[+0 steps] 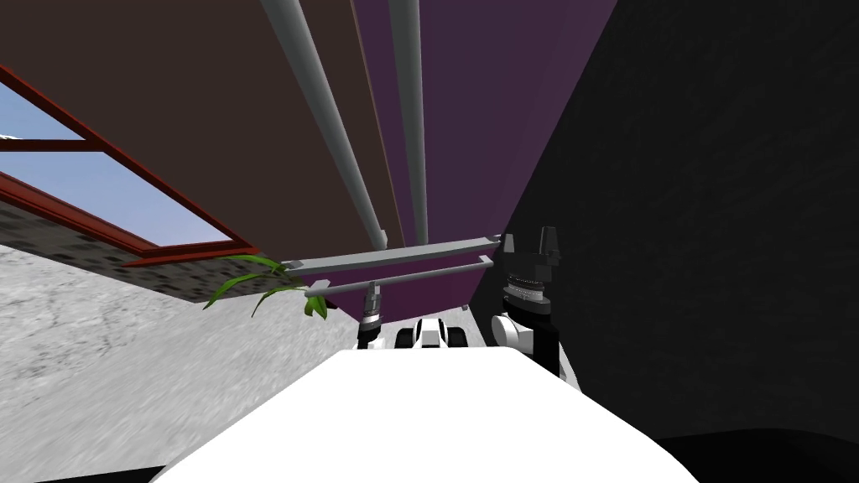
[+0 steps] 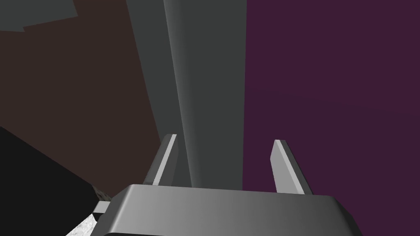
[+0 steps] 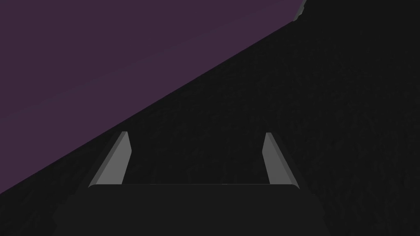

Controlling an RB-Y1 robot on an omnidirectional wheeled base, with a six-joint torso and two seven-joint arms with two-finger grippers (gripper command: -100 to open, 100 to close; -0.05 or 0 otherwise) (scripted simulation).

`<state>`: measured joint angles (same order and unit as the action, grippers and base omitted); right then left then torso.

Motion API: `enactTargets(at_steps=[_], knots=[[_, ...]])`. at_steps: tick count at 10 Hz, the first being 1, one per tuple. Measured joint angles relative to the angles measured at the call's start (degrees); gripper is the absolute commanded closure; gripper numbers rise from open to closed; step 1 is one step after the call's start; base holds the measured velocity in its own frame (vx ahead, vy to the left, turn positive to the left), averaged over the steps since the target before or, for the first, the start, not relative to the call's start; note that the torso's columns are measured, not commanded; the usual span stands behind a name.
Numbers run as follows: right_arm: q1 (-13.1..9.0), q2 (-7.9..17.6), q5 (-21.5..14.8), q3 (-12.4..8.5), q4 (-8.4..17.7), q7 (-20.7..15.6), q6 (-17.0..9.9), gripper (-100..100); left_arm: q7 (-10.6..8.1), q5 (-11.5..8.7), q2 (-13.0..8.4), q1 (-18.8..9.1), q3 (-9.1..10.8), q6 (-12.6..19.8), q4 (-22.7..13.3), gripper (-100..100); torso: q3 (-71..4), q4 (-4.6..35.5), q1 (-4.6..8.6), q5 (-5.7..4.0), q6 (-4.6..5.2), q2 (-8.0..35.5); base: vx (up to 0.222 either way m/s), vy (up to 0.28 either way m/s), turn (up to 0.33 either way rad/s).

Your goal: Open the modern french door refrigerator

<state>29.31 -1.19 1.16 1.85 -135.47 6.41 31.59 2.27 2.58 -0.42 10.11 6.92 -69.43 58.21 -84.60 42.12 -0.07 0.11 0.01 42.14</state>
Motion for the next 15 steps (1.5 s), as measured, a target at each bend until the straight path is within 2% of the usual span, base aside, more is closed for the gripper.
enactTargets(at_steps=[1,7,15], knots=[[0.0,0.0,0.0,0.0,0.0,0.0,0.0,0,-0.01,0.1,0.2,0.9,-0.14,-1.2,0.8,100,-0.1,-0.3,-0.17,0.23,0.04,-0.3,0.012,0.005,-0.005],[0.0,0.0,0.0,0.0,0.0,0.0,0.0,0,0.08,0.2,0.5,1.8,-0.1,-5.7,-1.5,100,-0.2,-0.4,-0.32,0.29,0.03,-0.5,-0.005,0.001,-0.002],[0.0,0.0,0.0,0.0,0.0,0.0,0.0,0,-0.28,0.2,-0.4,-0.9,-0.33,1.4,0.7,100,-0.1,-0.2,-0.13,0.1,-0.01,-0.2,-0.118,-0.025,0.025]])
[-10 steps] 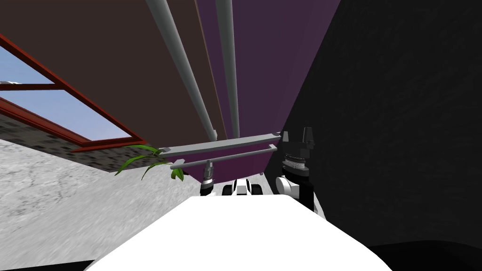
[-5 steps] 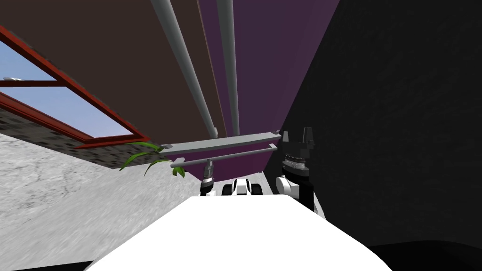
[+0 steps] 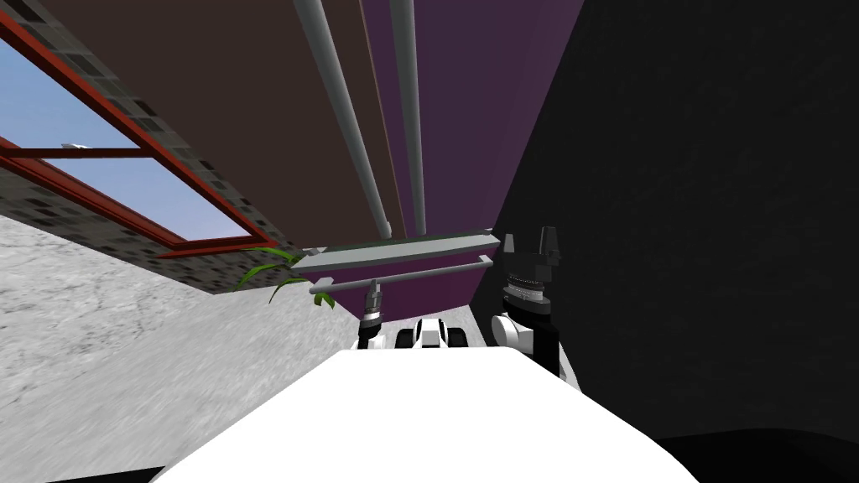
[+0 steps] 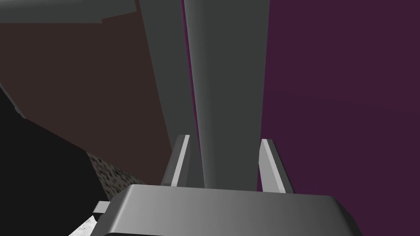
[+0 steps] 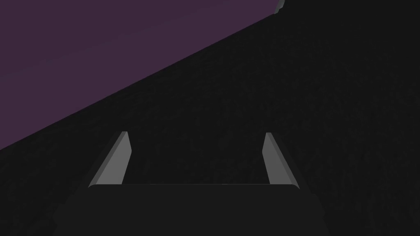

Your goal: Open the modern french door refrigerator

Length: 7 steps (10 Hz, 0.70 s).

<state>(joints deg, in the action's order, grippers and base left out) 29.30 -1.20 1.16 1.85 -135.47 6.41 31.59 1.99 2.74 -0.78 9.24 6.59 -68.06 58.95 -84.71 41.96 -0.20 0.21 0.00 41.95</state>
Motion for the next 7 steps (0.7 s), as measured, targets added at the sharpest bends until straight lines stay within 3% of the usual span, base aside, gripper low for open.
enactTargets(at_steps=[2,7], knots=[[0.0,0.0,0.0,0.0,0.0,0.0,0.0,0,-0.03,0.0,-0.2,-0.6,0.03,0.7,-0.3,100,-0.1,0.0,0.01,-0.05,0.01,-0.1,-0.071,-0.014,0.013],[0.0,0.0,0.0,0.0,0.0,0.0,0.0,0,-0.42,0.3,-0.2,0.0,-0.46,1.3,0.9,100,0.0,0.0,0.06,-0.04,0.0,0.1,-0.168,-0.032,0.024]])
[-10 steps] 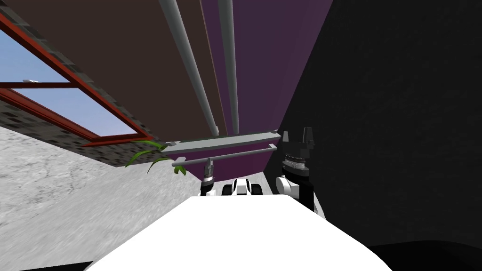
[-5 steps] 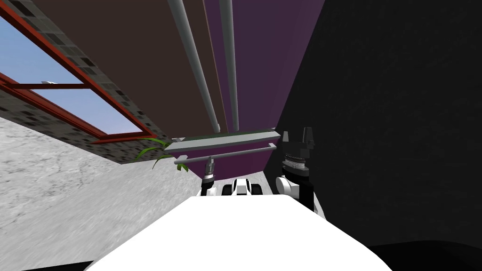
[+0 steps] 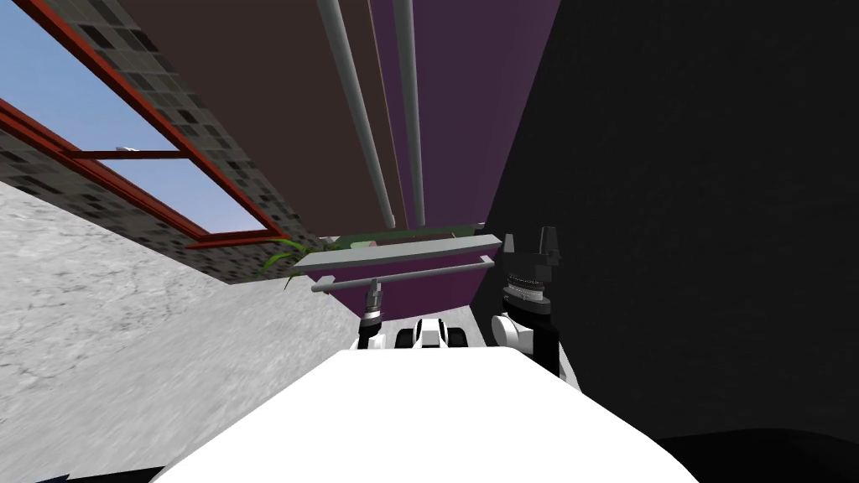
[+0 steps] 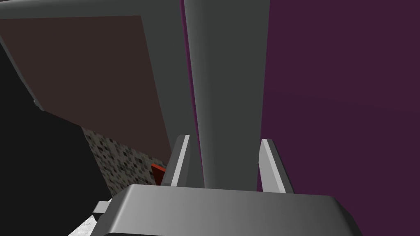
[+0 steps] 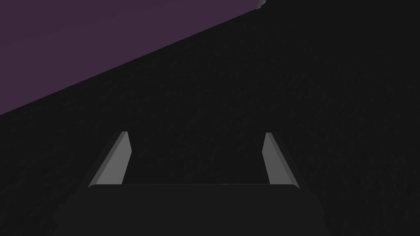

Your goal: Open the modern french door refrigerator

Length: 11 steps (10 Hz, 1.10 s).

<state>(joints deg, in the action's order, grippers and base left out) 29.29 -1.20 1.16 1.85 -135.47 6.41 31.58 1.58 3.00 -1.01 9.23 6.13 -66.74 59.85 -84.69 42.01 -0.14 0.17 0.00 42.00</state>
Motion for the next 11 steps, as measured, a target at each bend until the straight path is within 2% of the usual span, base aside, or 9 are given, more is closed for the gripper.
enactTargets(at_steps=[9,10,11], knots=[[0.0,0.0,0.0,0.0,0.0,0.0,0.0,0,-0.68,0.5,-0.1,1.3,-0.84,-0.4,1.2,100,0.1,0.1,-0.07,0.0,-0.05,0.2,-0.168,-0.022,0.02],[0.0,0.0,0.0,0.0,0.0,0.0,0.0,0,-0.73,0.6,0.0,1.8,-1.01,-0.2,1.7,-100,0.1,0.0,-0.01,0.0,-0.04,0.1,-0.139,-0.026,0.046],[0.0,0.0,0.0,0.0,0.0,0.0,0.0,0,-0.81,0.5,-0.4,0.3,-0.8,0.6,1.3,-100,0.0,0.1,0.01,-0.08,0.0,0.0,-0.07,-0.011,0.02]])
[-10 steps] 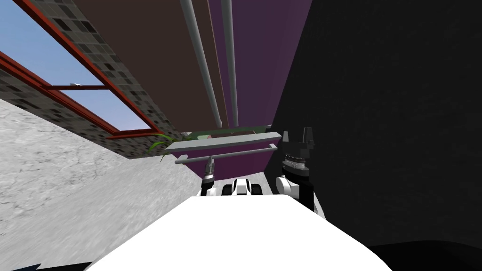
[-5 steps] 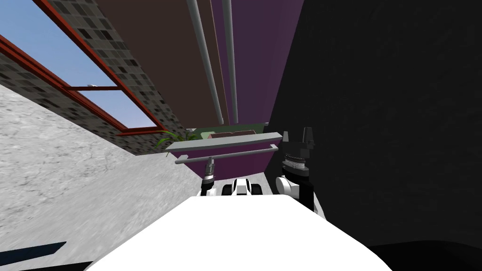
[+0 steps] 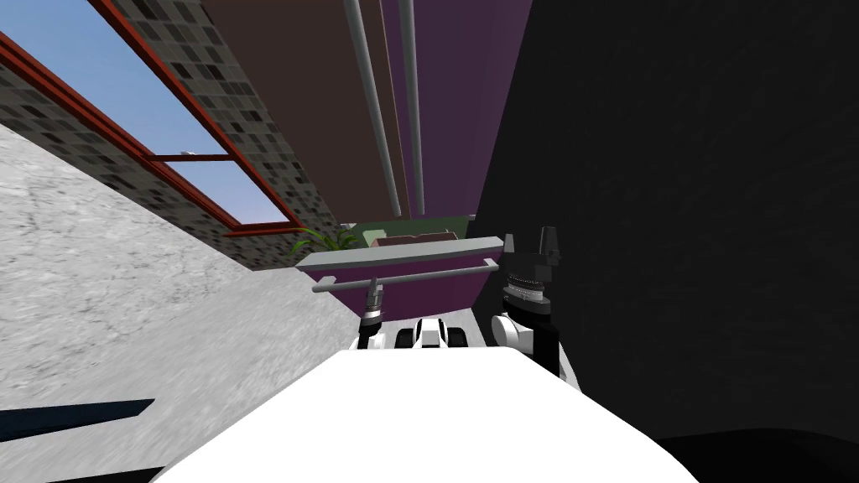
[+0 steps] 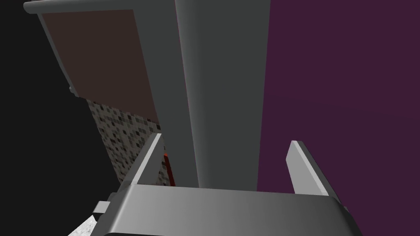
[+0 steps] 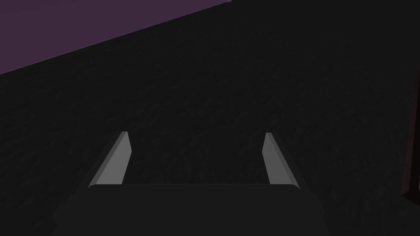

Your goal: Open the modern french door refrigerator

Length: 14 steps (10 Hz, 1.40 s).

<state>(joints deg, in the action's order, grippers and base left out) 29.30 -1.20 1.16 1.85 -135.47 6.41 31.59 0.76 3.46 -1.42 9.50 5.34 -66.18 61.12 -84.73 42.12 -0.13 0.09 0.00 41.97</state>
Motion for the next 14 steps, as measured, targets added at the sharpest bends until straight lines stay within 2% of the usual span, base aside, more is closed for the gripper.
enactTargets(at_steps=[3,5,10,11,14], knots=[[0.0,0.0,0.0,0.0,0.0,0.0,0.0,0,-0.1,0.0,-0.2,-1.4,-0.09,4.4,2.8,-100,0.1,0.2,0.16,-0.11,0.01,0.2,-0.042,-0.009,0.023],[0.0,0.0,0.0,0.0,0.0,0.0,0.0,0,-0.23,-0.2,-0.8,-3.7,0.13,6.8,3.3,-100,0.3,0.2,0.13,-0.09,0.0,0.5,-0.066,-0.007,0.017],[0.0,0.0,0.0,0.0,0.0,0.0,0.0,0,-0.48,-0.5,-1.4,-7.0,0.23,14.1,6.0,-100,0.4,0.7,0.39,-0.4,-0.07,0.8,-0.055,-0.011,0.018],[0.0,0.0,0.0,0.0,0.0,0.0,0.0,0,-0.53,-0.5,-1.4,-6.9,0.21,14.7,6.0,0,0.4,0.5,0.36,-0.32,-0.05,0.7,0.0,0.0,0.0],[0.0,0.0,0.0,0.0,0.0,0.0,0.0,0,-0.55,-0.5,-1.4,-6.5,0.18,15.0,5.6,0,0.2,0.3,0.22,-0.18,0.0,0.4,0.0,0.0,0.0]])
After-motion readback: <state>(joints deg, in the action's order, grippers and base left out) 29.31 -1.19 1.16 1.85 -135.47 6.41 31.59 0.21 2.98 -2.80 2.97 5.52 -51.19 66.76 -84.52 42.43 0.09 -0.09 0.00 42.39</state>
